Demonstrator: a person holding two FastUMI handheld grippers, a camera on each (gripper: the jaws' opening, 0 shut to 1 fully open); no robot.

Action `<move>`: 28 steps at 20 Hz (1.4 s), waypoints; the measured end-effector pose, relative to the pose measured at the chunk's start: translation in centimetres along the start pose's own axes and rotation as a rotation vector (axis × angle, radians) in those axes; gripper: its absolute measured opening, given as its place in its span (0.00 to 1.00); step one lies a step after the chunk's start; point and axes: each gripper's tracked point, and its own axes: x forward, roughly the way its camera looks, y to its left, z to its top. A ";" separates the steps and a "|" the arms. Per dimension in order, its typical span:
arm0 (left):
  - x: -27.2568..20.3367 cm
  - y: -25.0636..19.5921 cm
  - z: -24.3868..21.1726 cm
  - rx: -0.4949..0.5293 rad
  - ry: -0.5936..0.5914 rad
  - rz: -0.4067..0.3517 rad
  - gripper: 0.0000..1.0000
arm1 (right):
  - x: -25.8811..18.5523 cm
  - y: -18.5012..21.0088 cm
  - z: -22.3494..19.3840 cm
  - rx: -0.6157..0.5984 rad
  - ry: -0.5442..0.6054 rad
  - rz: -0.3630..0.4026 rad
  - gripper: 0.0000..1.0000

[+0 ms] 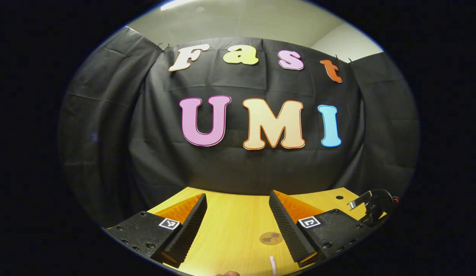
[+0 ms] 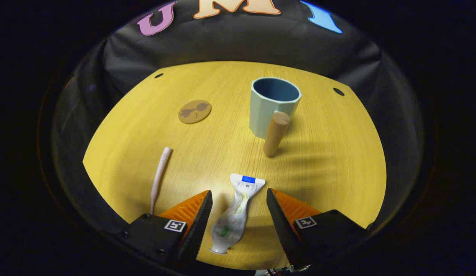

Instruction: Put the toothbrush and toothpaste on the desktop into the cup, then pick up the cup and place it on the coaster on the desktop.

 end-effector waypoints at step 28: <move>-2.1 -9.1 -23.2 0.012 0.774 -0.229 0.97 | 1.9 0.6 -2.3 -0.153 0.098 0.093 0.07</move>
